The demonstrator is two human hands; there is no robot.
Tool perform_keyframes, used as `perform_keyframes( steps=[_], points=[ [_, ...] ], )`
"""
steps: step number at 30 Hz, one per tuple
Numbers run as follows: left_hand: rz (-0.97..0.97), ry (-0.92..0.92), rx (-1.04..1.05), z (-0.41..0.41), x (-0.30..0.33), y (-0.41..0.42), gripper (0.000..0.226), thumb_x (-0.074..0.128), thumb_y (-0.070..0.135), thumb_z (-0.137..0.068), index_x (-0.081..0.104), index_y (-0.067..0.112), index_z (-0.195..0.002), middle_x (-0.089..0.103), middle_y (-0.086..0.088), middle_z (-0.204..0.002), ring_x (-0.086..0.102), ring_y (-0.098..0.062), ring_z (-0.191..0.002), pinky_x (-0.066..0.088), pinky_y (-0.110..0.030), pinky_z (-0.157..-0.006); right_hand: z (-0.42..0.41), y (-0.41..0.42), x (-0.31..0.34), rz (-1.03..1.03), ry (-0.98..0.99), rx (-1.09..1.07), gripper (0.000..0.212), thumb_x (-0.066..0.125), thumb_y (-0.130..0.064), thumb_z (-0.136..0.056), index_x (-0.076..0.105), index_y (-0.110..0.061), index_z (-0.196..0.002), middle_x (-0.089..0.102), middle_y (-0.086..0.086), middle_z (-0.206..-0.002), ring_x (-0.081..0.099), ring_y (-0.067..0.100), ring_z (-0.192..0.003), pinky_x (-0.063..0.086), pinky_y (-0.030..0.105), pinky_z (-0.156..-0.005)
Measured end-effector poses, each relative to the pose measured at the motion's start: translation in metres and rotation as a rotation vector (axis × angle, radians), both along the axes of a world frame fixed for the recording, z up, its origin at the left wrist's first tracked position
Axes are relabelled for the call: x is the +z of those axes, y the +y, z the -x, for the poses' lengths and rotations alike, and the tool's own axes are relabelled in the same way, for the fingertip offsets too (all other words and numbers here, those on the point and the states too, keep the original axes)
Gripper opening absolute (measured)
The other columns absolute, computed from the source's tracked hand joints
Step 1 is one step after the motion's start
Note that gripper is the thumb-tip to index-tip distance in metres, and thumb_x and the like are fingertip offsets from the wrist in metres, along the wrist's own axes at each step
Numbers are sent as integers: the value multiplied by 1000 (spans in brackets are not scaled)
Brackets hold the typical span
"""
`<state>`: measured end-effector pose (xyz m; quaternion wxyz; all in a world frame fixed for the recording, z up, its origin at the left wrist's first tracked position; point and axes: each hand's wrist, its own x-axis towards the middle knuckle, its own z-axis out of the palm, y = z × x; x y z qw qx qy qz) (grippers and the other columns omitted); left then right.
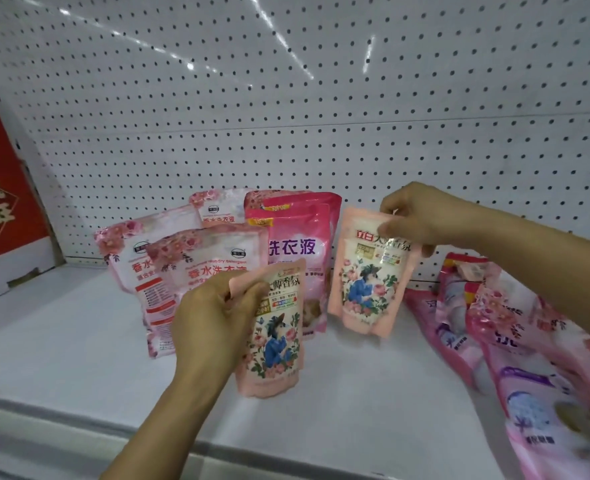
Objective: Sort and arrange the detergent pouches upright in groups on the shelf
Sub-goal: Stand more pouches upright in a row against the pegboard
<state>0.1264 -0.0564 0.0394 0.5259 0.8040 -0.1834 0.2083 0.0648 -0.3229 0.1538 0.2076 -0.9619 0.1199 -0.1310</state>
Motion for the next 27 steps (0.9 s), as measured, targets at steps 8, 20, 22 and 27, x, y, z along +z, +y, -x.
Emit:
perform_keyframes(
  steps=[8, 20, 22, 27],
  points=[
    [-43, 36, 19, -2, 6, 21, 14, 71, 44, -84, 64, 48, -73, 72, 17, -73, 69, -11, -73, 59, -43, -65, 0, 56, -15, 92, -29, 73, 22, 65, -20, -89, 58, -27, -69, 67, 1, -81, 59, 7, -50, 47, 26, -42],
    [-233, -218, -63, 4, 17, 32, 51, 74, 40, -81, 56, 33, -129, 64, 15, -106, 60, -10, -92, 53, -31, -67, 15, 80, -38, 13, 30, 15, 10, 67, -36, -87, 60, -31, -92, 69, -11, -90, 65, 9, -76, 58, 36, -63],
    [-281, -409, -19, 3, 17, 31, 53, 76, 35, -81, 56, 23, -129, 64, 3, -115, 58, -20, -103, 52, -38, -77, 21, 80, -42, 92, -11, -21, 23, 64, -44, -87, 56, -33, -105, 67, -11, -105, 64, 11, -88, 55, 39, -78],
    [-224, -812, -183, 38, 22, 6, 43, 66, 29, -85, 56, 17, -125, 63, -6, -116, 54, -23, -107, 43, -40, -88, 50, 54, -42, 284, -73, -77, 44, 58, -47, -90, 49, -31, -130, 57, -11, -130, 52, 14, -118, 48, 39, -92]
  ],
)
